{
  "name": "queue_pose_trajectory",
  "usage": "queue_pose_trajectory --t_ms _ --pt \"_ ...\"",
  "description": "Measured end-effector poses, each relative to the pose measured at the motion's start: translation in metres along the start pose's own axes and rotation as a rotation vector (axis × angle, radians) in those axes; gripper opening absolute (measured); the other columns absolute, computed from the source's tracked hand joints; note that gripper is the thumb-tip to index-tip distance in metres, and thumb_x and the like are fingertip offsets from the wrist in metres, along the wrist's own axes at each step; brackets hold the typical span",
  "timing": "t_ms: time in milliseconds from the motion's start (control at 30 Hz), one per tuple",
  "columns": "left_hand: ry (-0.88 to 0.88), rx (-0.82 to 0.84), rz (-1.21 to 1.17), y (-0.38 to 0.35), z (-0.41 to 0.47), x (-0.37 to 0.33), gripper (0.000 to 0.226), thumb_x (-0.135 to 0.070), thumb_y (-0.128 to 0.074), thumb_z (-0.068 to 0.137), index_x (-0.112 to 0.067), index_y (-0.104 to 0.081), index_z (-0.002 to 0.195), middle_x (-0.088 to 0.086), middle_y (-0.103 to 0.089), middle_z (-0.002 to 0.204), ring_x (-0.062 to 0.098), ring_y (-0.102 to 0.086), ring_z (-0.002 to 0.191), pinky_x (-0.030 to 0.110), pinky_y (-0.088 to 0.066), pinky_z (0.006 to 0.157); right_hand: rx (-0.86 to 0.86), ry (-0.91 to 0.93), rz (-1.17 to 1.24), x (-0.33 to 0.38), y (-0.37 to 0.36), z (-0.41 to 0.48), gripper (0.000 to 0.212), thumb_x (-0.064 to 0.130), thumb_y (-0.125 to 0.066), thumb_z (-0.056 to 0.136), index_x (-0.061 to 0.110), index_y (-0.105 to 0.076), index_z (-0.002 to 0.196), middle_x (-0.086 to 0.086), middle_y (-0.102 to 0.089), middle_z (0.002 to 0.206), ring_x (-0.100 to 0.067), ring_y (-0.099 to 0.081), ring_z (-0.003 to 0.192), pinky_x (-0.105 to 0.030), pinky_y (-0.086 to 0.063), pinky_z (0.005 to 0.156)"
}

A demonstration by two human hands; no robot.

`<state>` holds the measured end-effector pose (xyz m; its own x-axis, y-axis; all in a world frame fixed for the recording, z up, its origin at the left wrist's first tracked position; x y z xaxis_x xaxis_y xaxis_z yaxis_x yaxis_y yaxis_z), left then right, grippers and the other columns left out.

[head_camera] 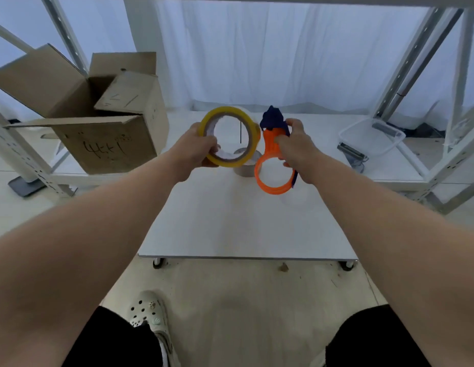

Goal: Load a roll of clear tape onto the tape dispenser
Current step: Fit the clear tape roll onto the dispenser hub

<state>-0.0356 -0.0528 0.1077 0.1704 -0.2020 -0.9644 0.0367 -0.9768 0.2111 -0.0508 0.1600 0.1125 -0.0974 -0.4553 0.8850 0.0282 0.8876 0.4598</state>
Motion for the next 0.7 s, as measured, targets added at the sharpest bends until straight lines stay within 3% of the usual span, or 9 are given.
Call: queue_pose_trajectory --t_ms 100,200,267,433,567,700 --pt "0.004 -0.015 -0.059 0.000 -0.005 -0.002 0.040 -0.002 -0.046 0.086 -0.018 -0.040 0.123 0.013 -0.061 0.099 0.025 -0.064 0.086 0.037 -0.058 0.076 -0.083 -0.058 0.036 -0.007 0.006 -0.003 0.049 0.046 -0.049 0.088 0.019 -0.041 0.128 -0.010 -0.044 0.129 -0.027 -0.055 0.099 -0.046 -0.050 0.095" --pt "0.018 -0.063 -0.079 -0.001 -0.009 0.005 0.030 -0.005 -0.045 0.089 -0.019 -0.038 0.116 0.010 -0.060 0.095 0.025 -0.063 0.085 0.036 -0.058 0.072 -0.138 -0.125 0.169 -0.021 0.005 -0.010 0.037 0.042 -0.055 0.084 0.015 -0.047 0.108 -0.011 -0.054 0.114 -0.021 -0.055 0.087 -0.037 -0.051 0.082" --pt "0.033 -0.088 -0.071 -0.002 -0.009 0.008 0.025 -0.008 -0.045 0.090 -0.016 -0.041 0.113 0.011 -0.061 0.092 0.024 -0.063 0.080 0.032 -0.057 0.065 -0.143 -0.166 0.216 -0.027 0.000 -0.012 0.044 0.036 -0.058 0.084 0.011 -0.043 0.116 -0.008 -0.054 0.104 -0.022 -0.054 0.087 -0.035 -0.046 0.074" --pt "0.135 -0.014 -0.047 -0.013 -0.012 0.011 0.009 -0.009 -0.048 0.084 -0.005 -0.054 0.087 0.013 -0.062 0.078 0.022 -0.057 0.058 0.027 -0.049 0.055 -0.223 -0.149 0.191 -0.024 0.005 -0.010 0.055 0.038 -0.059 0.083 0.014 -0.030 0.123 -0.007 -0.052 0.113 -0.028 -0.055 0.107 -0.045 -0.049 0.094" --pt "0.084 0.117 0.046 -0.031 -0.015 0.005 0.006 -0.007 -0.051 0.083 -0.010 -0.057 0.082 0.014 -0.057 0.080 0.020 -0.051 0.059 0.026 -0.044 0.056 -0.225 -0.126 0.365 -0.022 0.005 -0.007 0.055 0.039 -0.060 0.085 0.015 -0.027 0.122 -0.002 -0.054 0.105 -0.024 -0.059 0.103 -0.039 -0.051 0.091" --pt "-0.011 0.085 0.122 -0.036 -0.013 -0.006 0.007 -0.016 -0.059 0.087 -0.014 -0.060 0.081 0.005 -0.056 0.070 0.015 -0.050 0.057 0.021 -0.041 0.052 -0.170 -0.136 0.506 -0.022 0.001 -0.006 0.049 0.042 -0.059 0.086 0.019 -0.027 0.115 -0.002 -0.055 0.109 -0.021 -0.060 0.104 -0.042 -0.051 0.096"
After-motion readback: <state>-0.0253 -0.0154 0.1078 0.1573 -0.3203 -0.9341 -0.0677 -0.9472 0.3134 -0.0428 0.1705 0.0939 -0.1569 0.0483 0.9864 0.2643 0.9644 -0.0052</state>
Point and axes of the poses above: each hand's wrist, its own z-axis towards the middle knuckle, its own y-axis out of the back of the hand, x = y × z, the point moved 8 cm from there along z, towards the middle knuckle
